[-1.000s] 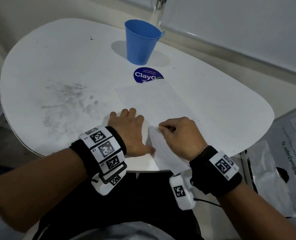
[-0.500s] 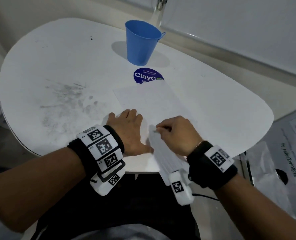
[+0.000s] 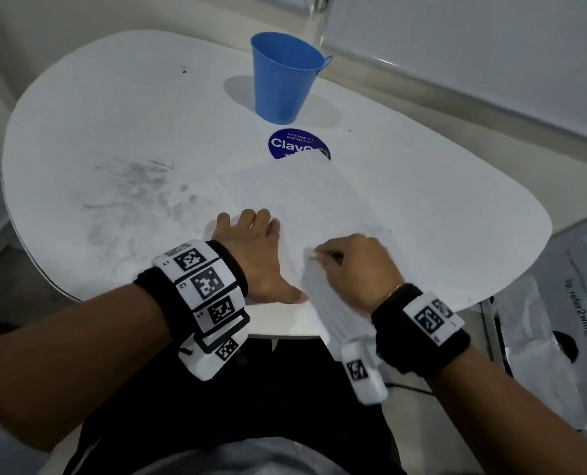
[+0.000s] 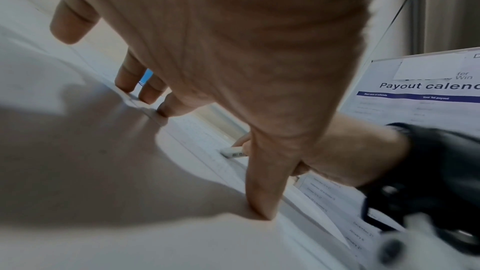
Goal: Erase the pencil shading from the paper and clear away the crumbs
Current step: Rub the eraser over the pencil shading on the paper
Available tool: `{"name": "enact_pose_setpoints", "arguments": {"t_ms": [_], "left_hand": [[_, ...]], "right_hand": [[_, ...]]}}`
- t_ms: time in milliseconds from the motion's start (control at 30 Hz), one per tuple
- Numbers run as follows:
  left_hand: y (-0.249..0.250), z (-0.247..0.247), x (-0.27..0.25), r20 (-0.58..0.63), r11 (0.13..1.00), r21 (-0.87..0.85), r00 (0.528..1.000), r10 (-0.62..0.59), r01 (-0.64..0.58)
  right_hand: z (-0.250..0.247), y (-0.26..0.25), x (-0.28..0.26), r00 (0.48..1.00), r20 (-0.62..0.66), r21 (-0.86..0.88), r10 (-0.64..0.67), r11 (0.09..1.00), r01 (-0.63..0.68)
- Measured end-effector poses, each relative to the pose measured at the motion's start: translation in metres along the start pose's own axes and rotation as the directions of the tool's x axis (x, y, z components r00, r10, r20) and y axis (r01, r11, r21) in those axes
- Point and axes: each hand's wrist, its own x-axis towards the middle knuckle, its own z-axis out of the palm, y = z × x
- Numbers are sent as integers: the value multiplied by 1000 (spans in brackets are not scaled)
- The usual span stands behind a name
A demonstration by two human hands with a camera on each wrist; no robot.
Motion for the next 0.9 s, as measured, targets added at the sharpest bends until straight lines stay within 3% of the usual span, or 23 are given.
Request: {"name": "enact_pose_setpoints", "arguments": {"t_ms": [67, 167, 300, 467, 633, 767, 900], "left_hand": [[0, 0, 0, -1, 1000, -5, 1000, 4, -4], [1, 0, -1, -4, 1000, -3, 1000, -3, 3], [0, 0, -1, -12, 1000, -1, 1000, -5, 5], [2, 0, -1, -25, 1000, -15, 1000, -9, 9], [2, 0, -2, -27, 1000, -2, 1000, -3, 3], [2, 0, -2, -32, 1000, -21, 999, -5, 5], [2, 0, -2, -32, 1000, 1, 999, -2, 2]], "right_hand": [[-8, 10, 9, 995, -49, 82, 87, 993, -83], [-2, 5, 7, 999, 18, 76, 44, 996, -46], [-8, 3, 16, 996, -17, 77, 93, 993, -91], [8, -18, -11, 991, 96, -2, -92, 996, 93], [-4, -3, 7, 998, -39, 55, 53, 997, -51], [6, -19, -11, 992, 108, 13, -71, 997, 70], [-5, -6, 11, 998, -15, 48, 58, 997, -58]]}}
